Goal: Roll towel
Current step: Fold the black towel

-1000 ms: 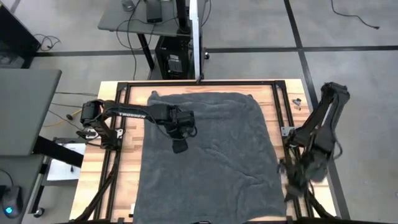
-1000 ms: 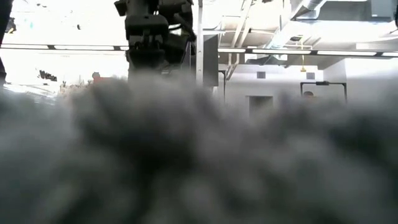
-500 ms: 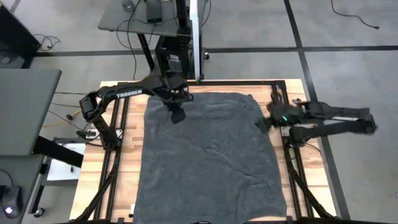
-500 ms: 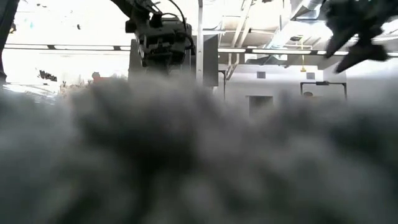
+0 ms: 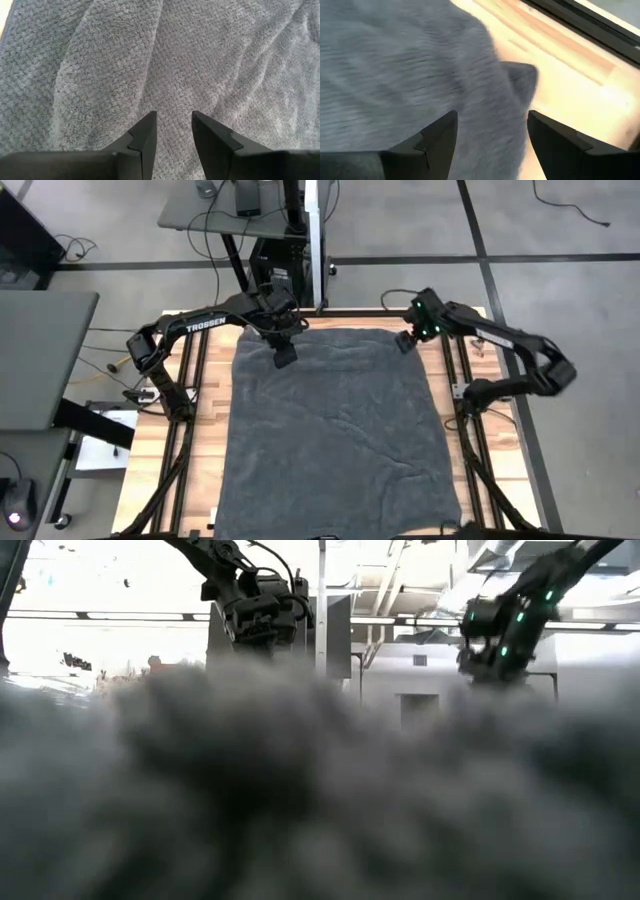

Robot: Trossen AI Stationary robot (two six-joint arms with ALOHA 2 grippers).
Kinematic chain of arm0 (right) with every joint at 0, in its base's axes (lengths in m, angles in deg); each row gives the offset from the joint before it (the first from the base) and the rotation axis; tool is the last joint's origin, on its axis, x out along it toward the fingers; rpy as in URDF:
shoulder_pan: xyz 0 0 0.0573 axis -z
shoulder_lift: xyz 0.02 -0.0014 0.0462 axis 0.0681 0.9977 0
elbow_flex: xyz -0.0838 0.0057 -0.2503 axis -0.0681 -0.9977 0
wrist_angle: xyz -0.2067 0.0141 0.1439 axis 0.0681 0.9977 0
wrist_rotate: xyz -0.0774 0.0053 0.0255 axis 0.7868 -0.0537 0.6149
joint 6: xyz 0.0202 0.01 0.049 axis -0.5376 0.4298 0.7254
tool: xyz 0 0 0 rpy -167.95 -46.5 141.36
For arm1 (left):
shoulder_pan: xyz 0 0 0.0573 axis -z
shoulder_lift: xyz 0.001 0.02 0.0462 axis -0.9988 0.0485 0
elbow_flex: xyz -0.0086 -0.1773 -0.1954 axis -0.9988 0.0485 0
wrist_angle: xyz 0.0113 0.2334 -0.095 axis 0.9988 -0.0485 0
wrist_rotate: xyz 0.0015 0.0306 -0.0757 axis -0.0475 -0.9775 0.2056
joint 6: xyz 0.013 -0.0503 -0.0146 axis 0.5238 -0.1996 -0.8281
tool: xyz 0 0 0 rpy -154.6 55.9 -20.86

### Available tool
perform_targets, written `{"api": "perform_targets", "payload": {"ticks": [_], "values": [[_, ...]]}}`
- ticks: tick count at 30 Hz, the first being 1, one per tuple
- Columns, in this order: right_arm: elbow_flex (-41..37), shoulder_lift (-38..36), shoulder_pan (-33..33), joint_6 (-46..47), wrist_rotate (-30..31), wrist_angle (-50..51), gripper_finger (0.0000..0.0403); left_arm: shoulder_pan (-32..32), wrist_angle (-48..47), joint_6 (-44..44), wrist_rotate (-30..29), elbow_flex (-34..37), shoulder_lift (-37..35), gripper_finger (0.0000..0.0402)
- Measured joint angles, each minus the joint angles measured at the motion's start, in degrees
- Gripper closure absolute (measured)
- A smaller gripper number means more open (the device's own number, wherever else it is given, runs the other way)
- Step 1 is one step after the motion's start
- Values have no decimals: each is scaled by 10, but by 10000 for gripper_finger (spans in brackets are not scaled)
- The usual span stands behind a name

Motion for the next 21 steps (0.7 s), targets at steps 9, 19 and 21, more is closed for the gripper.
{"api": "perform_targets", "payload": {"ticks": [9, 19, 21], "values": [[0, 137, 72, -106, -158, -31, 175, -1, 2, -27, -2, 0, 0, 296], [27, 103, 26, -113, -217, 11, 366, -1, 16, -38, -5, 0, 0, 295], [35, 69, -5, -111, -199, 22, 387, -1, 20, -28, -6, 0, 0, 295]]}}
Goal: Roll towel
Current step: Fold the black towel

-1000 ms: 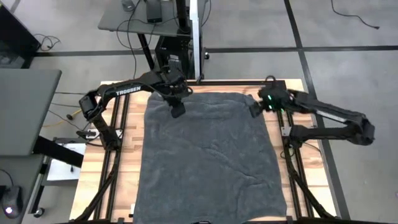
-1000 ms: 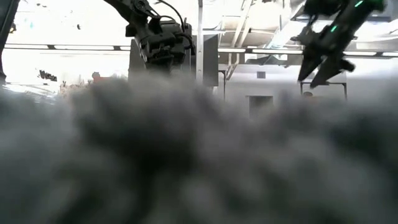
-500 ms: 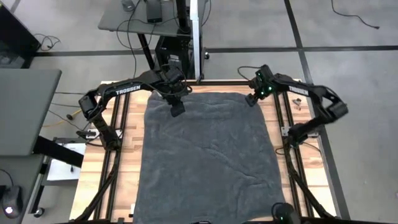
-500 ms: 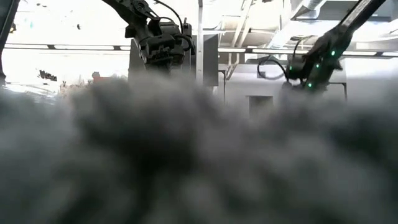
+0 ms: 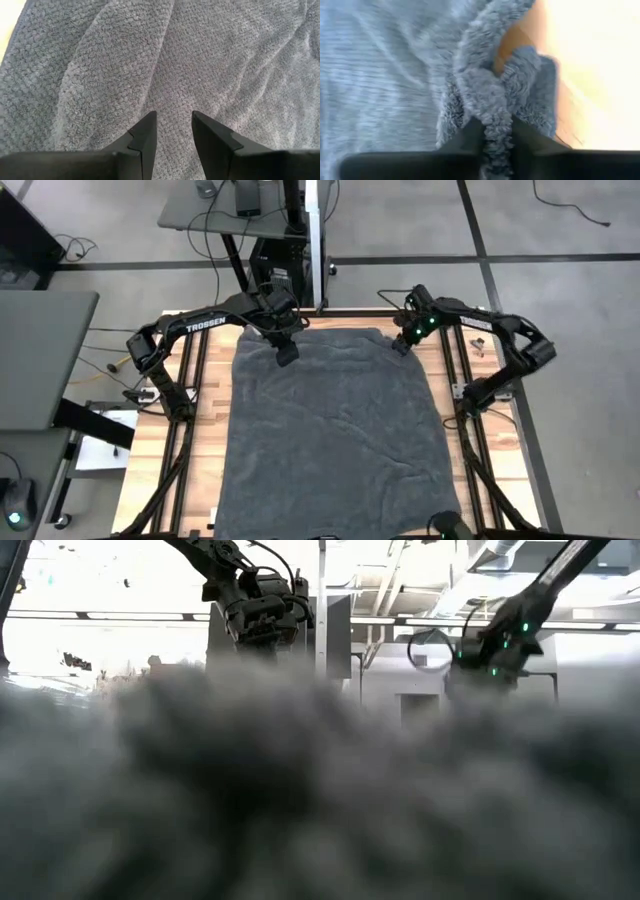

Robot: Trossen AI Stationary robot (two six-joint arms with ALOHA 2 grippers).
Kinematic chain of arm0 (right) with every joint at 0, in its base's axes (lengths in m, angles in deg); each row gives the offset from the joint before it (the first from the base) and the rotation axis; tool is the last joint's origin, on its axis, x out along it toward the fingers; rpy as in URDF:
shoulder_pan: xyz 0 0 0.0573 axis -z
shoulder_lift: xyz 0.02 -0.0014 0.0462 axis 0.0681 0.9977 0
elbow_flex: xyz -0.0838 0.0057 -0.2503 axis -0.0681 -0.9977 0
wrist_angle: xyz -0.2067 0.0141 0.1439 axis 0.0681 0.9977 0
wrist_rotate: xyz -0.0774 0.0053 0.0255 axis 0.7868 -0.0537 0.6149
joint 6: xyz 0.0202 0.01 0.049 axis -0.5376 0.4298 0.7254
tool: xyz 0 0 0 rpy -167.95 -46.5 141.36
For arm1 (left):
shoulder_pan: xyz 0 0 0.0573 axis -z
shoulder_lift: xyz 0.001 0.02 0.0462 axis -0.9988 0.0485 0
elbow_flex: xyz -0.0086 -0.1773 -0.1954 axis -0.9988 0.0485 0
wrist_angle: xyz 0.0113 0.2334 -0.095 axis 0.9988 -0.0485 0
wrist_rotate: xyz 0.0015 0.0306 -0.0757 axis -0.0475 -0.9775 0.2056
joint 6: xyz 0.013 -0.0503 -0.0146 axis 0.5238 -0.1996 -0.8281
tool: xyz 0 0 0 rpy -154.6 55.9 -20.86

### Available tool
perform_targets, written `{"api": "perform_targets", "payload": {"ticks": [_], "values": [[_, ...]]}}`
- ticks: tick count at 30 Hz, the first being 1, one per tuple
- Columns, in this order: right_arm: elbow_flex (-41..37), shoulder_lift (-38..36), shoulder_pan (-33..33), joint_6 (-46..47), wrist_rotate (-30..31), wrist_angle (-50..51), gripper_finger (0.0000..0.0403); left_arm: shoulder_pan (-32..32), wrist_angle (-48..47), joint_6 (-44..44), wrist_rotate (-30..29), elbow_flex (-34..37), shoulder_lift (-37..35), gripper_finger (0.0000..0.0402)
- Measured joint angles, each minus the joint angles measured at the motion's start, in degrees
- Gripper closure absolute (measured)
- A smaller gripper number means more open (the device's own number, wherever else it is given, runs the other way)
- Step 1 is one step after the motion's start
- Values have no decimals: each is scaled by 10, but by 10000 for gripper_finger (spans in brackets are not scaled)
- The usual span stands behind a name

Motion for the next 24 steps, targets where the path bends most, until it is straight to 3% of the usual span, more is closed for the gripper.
{"api": "perform_targets", "payload": {"ticks": [7, 14, 18, 24], "values": [[3, -85, -199, 89, 110, 3, 398, 0, 7, 25, -15, 0, 0, 295], [3, -48, -411, 239, 133, -27, 381, 0, 20, 40, -15, 0, 0, 295], [8, -19, -454, 300, 135, -8, 360, 0, 21, 53, -15, 0, 0, 295], [60, -23, -435, 317, 136, 35, 292, 0, 20, 54, -15, 0, 0, 295]]}}
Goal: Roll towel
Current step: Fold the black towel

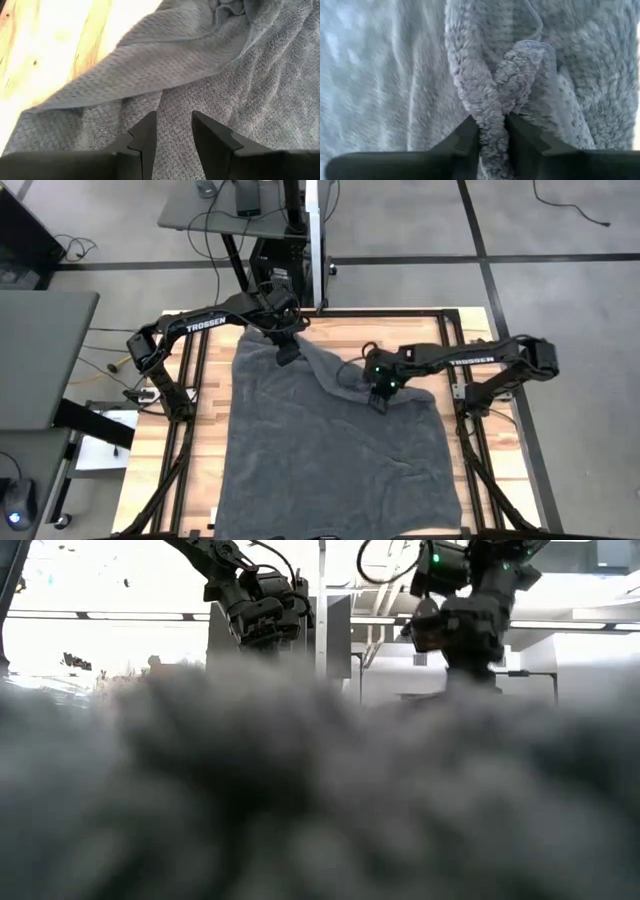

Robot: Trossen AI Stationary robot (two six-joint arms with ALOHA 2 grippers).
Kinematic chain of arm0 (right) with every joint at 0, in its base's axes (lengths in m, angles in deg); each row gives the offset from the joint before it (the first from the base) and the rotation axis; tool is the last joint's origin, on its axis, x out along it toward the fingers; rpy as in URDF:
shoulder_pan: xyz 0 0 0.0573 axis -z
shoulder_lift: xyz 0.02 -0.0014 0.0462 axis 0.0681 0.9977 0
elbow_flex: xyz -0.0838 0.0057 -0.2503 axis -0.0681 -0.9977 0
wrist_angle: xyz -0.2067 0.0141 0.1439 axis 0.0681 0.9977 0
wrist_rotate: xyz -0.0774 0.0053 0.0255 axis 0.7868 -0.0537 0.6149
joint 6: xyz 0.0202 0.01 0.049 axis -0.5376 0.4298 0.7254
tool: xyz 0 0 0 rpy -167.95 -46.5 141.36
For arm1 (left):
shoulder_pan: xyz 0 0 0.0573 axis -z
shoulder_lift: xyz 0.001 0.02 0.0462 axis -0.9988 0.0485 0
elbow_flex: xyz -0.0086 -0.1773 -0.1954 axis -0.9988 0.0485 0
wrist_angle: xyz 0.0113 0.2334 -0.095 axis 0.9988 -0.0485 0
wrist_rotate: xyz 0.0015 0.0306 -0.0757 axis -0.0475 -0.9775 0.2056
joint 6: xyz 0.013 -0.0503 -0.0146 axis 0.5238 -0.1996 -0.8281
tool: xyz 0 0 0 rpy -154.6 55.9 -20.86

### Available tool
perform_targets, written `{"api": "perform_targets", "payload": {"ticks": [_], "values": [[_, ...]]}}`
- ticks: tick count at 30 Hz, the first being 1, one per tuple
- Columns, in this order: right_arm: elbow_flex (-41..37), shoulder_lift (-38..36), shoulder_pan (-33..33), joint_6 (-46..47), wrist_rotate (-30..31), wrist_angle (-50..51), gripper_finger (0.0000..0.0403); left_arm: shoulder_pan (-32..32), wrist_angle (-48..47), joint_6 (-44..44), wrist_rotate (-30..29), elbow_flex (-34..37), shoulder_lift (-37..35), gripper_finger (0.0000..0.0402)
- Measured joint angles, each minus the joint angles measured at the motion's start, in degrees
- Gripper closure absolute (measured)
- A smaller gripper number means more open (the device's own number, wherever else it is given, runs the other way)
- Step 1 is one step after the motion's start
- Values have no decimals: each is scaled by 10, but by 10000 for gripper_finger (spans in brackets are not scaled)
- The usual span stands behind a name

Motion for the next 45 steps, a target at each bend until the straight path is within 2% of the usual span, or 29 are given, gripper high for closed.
{"api": "perform_targets", "payload": {"ticks": [7, 10, 16, 28, 30, 32, 36, 37, 45], "values": [[35, -11, 29, -29, 0, -2, 182, 0, -1, -2, 0, 0, 0, 295], [30, 1, 40, -40, 0, -3, 153, 0, -1, -5, 0, 0, 0, 295], [13, 47, 33, -85, 6, 0, 148, 0, -1, -8, 0, 0, 0, 295], [13, 159, 34, -196, 29, -60, 151, 0, -12, -4, 0, 0, 0, 295], [13, 171, 34, -192, 29, -51, 166, 0, -13, -4, 0, 0, 0, 295], [18, 174, 30, -190, 29, -34, 208, 0, -14, -4, 0, 0, 0, 295], [37, 154, 24, -198, 24, -6, 361, 0, -14, -4, 0, 0, 0, 295], [43, 142, 25, -200, 23, -2, 380, 0, -15, -4, 0, 0, 0, 295], [73, 40, 88, -167, 27, 55, 399, 0, -13, -3, 0, 0, 0, 295]]}}
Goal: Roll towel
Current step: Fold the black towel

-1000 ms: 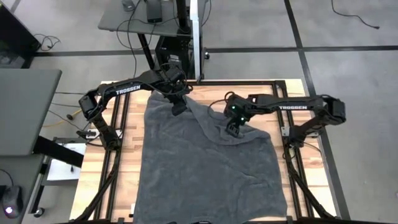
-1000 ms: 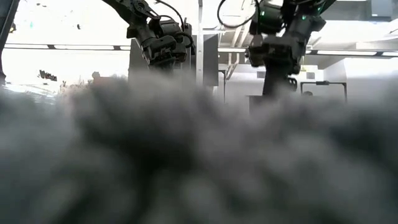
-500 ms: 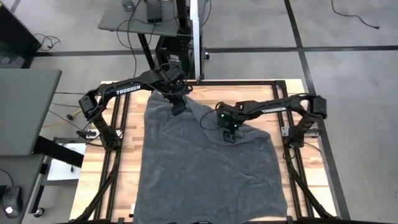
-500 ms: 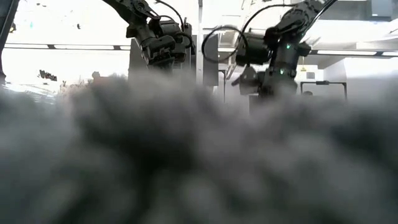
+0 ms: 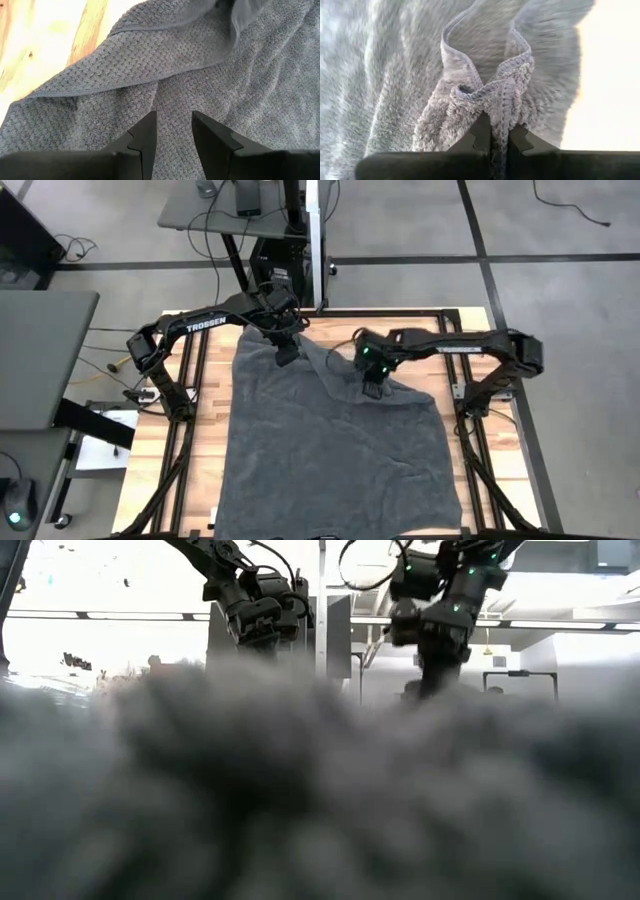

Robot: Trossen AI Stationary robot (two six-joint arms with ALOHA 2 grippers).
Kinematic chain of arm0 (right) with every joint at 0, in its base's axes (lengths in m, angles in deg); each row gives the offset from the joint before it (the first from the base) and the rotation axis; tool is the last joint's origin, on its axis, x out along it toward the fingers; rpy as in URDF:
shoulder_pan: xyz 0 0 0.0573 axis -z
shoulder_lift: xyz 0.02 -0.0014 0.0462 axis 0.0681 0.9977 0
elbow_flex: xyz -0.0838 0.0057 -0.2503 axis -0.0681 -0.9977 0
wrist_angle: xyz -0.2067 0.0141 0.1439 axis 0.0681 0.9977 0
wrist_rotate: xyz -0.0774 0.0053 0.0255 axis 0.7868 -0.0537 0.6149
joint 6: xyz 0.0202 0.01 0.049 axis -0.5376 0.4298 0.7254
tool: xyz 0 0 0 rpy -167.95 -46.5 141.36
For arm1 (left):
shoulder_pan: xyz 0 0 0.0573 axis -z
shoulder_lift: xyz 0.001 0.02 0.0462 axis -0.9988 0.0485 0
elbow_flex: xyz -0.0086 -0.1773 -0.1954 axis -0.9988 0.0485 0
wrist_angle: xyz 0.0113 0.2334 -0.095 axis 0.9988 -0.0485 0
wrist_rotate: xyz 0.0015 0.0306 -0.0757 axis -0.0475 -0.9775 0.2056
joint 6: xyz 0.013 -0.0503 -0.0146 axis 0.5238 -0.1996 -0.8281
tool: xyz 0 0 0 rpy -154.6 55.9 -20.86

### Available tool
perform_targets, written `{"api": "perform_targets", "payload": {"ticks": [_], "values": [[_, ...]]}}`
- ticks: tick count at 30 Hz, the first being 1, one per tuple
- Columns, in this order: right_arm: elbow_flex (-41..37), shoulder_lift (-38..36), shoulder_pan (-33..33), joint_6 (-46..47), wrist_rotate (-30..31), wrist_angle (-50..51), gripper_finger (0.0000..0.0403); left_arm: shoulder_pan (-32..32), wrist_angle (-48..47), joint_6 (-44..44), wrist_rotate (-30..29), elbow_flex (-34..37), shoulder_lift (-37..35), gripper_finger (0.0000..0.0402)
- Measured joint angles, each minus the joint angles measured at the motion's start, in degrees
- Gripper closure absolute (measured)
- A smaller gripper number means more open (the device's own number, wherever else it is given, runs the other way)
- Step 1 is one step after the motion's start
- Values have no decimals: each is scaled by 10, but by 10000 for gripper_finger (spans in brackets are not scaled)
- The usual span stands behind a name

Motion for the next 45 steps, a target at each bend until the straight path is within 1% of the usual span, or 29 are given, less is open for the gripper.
{"api": "perform_targets", "payload": {"ticks": [5, 9, 21, 25, 27, 29, 35, 39, 40, 43, 44, 45], "values": [[0, -44, 75, 5, 2, 56, 401, 0, 1, -1, 0, 0, 0, 295], [0, -60, 141, 0, 2, 82, 401, 0, 0, -4, 0, 0, 0, 295], [0, -43, 355, -63, 8, 91, 402, 0, 0, -24, 0, 0, 0, 296], [0, -41, 408, -62, -3, 83, 399, 0, 0, -25, 0, 0, 0, 296], [0, -41, 419, -51, -26, 85, 388, 0, 0, -25, 0, 0, 0, 296], [0, -41, 420, -51, -50, 85, 369, 0, 2, -25, 0, 0, 0, 296], [7, -41, 421, -42, -56, 88, 284, 0, 4, -27, 0, 4, 0, 296], [46, -41, 429, -21, -61, 123, 232, 5, 22, -31, 0, 43, 0, 296], [54, -42, 425, -7, -80, 131, 223, 8, 31, -32, 0, 57, 0, 296], [55, -45, 392, 48, -177, 128, 206, 21, 82, -45, 0, 109, 0, 296], [49, -46, 368, 68, -192, 126, 204, 26, 102, -49, 0, 128, 0, 296], [37, -45, 340, 88, -195, 119, 203, 30, 125, -53, 0, 146, 1, 296]]}}
